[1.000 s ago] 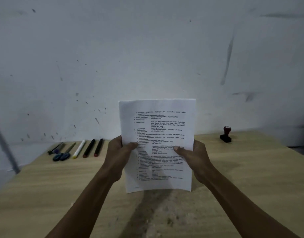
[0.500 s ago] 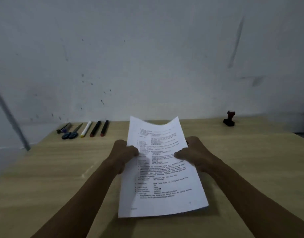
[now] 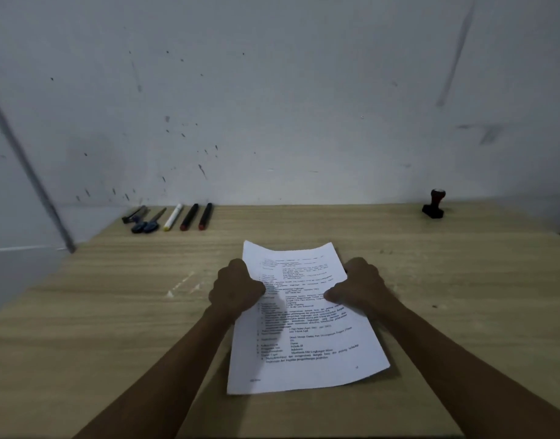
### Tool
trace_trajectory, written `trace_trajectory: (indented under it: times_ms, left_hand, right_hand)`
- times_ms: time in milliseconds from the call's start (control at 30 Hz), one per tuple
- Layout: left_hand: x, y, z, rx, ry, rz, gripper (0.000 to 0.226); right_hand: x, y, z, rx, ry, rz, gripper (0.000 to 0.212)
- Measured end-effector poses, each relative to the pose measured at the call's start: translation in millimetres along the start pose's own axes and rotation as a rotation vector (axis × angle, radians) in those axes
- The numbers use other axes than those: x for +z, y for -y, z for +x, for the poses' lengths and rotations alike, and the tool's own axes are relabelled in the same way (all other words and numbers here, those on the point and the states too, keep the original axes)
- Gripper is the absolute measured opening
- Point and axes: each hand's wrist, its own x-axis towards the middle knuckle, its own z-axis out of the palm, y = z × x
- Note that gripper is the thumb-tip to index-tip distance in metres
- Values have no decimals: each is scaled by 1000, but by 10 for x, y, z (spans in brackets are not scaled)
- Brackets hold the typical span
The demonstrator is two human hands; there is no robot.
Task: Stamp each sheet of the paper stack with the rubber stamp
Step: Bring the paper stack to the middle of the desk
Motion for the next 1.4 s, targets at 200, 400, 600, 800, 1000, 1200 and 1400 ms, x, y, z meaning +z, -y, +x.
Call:
trace_trajectory:
  times_ms: [200, 400, 600, 800, 1000, 1200, 1400]
  left_hand:
    - [31, 35, 0, 26, -19, 40, 38]
    - [26, 67, 20, 63, -2, 36, 35]
    - [43, 92, 44, 81, 8, 105, 39]
    - [38, 80, 41, 38, 5, 243, 52]
    - [43, 89, 55, 65, -5, 198, 47]
    - [36, 109, 103, 75, -6, 157, 45]
    - [41, 121, 143, 83, 3, 176, 42]
  right_hand:
    - [21, -49, -37, 19, -31, -167, 56]
    - [67, -83, -43, 15, -91, -232, 50]
    - [84, -92, -44, 2, -107, -247, 47]
    - [41, -88, -93, -4, -98, -281, 43]
    - [22, -96, -122, -6, -79, -286, 40]
    - [-8, -88, -115, -12, -70, -262, 37]
    - [-36, -70, -111, -16, -50, -242, 36]
